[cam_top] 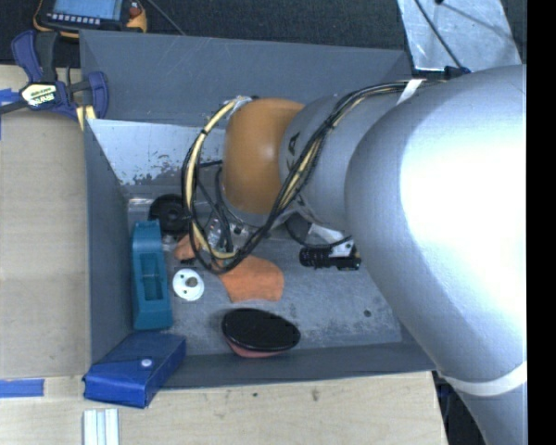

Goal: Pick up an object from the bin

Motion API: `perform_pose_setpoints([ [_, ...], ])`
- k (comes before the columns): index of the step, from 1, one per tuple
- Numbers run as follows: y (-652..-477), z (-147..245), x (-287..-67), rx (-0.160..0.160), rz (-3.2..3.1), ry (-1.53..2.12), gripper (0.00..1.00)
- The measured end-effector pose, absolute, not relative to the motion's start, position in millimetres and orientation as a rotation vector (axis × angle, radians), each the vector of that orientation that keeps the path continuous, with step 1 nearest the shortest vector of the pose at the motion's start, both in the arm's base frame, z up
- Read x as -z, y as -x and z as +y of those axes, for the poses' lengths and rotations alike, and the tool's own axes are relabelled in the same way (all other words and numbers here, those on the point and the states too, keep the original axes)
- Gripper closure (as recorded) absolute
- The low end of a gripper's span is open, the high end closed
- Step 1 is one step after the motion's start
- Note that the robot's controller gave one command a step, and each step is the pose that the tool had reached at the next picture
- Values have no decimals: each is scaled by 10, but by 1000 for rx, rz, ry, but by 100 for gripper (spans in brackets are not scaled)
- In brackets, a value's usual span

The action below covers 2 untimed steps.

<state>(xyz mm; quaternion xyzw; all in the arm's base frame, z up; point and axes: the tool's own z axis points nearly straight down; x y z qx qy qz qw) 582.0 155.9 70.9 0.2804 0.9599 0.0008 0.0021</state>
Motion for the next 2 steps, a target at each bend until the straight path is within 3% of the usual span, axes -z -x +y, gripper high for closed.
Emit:
perform_pose_setpoints([
  [2,-5800,1619,-709,-2,2995,-933,100],
])
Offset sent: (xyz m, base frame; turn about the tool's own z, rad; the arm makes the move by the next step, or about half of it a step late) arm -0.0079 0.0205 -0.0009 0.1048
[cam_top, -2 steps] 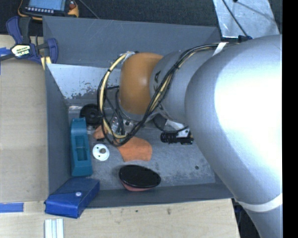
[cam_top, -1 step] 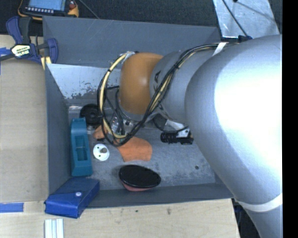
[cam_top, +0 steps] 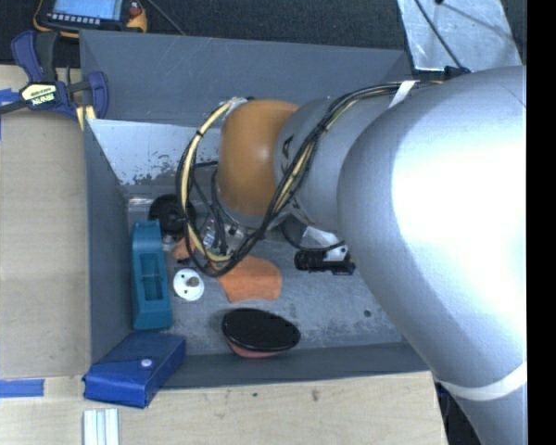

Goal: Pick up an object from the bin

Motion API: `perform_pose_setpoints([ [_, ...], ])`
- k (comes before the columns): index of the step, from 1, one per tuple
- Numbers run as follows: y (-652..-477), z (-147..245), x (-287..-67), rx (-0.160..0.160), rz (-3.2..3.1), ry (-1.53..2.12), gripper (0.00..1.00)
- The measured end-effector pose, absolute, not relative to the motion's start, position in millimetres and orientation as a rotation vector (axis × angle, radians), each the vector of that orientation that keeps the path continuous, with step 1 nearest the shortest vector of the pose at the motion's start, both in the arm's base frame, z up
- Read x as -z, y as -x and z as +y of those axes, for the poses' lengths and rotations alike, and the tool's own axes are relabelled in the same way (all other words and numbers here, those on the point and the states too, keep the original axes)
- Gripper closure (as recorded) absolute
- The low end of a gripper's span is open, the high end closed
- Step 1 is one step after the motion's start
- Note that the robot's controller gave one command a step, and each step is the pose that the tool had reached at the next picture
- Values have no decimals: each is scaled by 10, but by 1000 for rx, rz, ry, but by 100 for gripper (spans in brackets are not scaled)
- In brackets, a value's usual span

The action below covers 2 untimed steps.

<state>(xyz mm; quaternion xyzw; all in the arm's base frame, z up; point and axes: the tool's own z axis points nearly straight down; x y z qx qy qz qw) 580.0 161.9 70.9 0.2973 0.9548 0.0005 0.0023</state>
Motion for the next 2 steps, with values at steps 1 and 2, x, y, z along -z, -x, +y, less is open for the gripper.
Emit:
perform_pose_setpoints([
  [1,-5769,1919,-753,-1,2996,-937,100],
  [2,-5616,1970,-752,-1,3010,-896,100],
])
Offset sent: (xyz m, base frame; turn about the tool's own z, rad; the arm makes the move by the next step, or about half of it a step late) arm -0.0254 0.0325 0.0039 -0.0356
